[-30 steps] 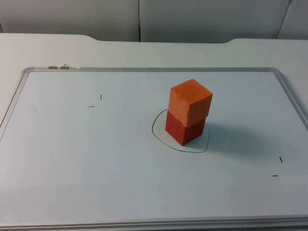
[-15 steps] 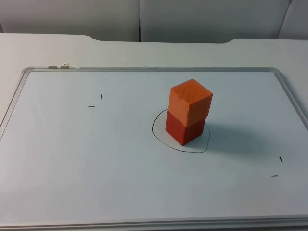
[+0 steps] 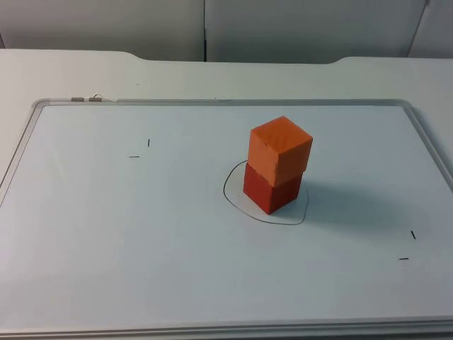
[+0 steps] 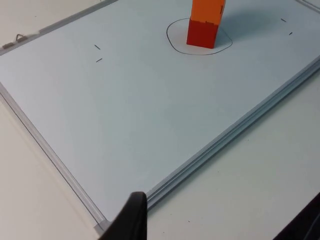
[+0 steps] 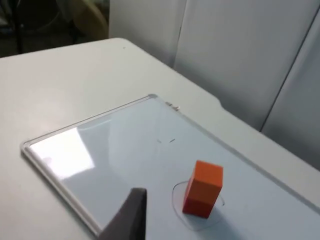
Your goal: Pick up one cube with the left hand and another cube with the right hand. First place the cube in the right hand at the target position, then stack the cube in the left hand on top.
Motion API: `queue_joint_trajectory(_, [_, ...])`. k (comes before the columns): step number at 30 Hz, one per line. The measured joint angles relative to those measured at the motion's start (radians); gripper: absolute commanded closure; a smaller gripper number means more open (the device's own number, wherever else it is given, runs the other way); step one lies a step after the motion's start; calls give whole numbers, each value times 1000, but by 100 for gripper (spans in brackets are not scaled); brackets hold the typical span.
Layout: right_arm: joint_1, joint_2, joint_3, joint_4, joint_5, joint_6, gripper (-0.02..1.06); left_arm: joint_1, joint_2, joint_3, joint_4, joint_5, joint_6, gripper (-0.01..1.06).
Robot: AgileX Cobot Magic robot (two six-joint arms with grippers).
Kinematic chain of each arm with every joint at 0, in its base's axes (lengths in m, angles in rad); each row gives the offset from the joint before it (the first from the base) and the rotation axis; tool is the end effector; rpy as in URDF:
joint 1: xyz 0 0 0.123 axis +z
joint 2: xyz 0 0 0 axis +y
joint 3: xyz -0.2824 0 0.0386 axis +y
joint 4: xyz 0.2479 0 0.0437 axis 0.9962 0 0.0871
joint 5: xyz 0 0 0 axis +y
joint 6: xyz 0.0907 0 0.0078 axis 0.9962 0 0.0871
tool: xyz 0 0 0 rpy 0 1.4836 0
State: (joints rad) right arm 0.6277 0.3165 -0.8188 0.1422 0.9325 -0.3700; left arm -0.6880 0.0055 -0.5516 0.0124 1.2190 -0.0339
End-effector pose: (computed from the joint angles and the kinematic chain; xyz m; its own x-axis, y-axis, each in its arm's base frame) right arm 0.0143 0.0232 0.3751 -0.0693 -0.3953 -0.9160 -0.7188 0.6564 -0.2289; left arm -0.0127 0.0118 0.2788 -0.4454 0.3278 -0.8332 0.6145 0.7887 -0.0183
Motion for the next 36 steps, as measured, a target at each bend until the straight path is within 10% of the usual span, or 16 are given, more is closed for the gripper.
queue_joint_trajectory(36, [0, -314, 195, 11, 189, 131, 4, 0, -2, 36, -18, -128, 43, 0])
